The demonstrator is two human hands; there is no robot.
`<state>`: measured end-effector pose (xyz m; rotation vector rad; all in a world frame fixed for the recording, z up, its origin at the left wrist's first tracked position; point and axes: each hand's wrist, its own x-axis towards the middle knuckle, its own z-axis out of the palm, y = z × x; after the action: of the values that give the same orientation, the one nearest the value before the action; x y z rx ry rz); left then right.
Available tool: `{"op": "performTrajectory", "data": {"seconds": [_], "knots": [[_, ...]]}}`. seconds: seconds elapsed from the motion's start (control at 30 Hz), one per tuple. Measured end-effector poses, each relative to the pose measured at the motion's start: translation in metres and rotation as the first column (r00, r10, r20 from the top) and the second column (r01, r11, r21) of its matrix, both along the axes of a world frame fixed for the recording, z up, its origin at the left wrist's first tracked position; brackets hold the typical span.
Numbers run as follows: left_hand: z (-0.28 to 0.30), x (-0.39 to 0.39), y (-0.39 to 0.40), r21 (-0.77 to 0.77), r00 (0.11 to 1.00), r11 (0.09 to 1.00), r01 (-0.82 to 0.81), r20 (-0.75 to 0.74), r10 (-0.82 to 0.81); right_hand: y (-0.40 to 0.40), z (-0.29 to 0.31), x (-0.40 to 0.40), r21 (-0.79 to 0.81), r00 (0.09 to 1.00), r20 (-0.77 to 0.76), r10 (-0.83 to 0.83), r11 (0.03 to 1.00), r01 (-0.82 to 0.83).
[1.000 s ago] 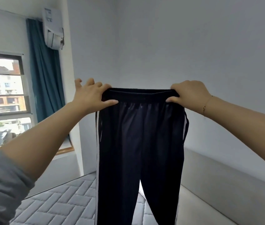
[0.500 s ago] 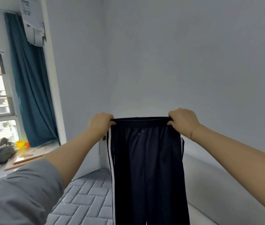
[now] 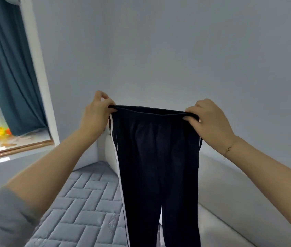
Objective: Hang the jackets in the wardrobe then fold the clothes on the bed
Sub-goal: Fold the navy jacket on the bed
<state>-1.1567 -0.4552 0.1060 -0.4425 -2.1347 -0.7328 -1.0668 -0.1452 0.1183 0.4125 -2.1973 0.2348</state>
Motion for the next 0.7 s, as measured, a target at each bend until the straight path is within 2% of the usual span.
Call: {"op": "performTrajectory", "data": {"seconds": [0.1, 0.23, 0.33, 0.4, 0.53, 0.7], "knots": [[-0.058, 0.041, -0.056, -0.170, 0.999, 0.985, 0.041, 0.002, -0.041, -0.048, -0.050, 0.046, -0.018, 0.987, 0.155, 0.034, 0.999, -0.031], [-0.157, 0.102, -0.141, -0.293, 0.983, 0.946, 0.136, 0.158, -0.092, -0.128, -0.138, 0.108, -0.080, 0.909, 0.411, 0.074, 0.996, -0.045], [-0.247, 0.149, -0.214, -0.339, 0.943, 0.912, 0.233, 0.309, -0.126, -0.191, -0.229, 0.151, -0.078, 0.738, 0.668, 0.097, 0.995, -0.061], [-0.312, 0.183, -0.258, -0.329, 0.911, 0.906, 0.266, 0.393, -0.125, -0.232, -0.292, 0.176, -0.093, 0.615, 0.780, 0.117, 0.993, -0.072], [-0.431, 0.249, -0.331, -0.339, 0.812, 0.880, 0.333, 0.578, -0.085, -0.309, -0.409, 0.220, -0.128, 0.402, 0.903, 0.150, 0.988, -0.081], [-0.567, 0.325, -0.408, -0.488, 0.761, 0.784, 0.384, 0.648, 0.030, -0.386, -0.551, 0.279, -0.165, 0.143, 0.973, 0.183, 0.978, -0.129]]}}
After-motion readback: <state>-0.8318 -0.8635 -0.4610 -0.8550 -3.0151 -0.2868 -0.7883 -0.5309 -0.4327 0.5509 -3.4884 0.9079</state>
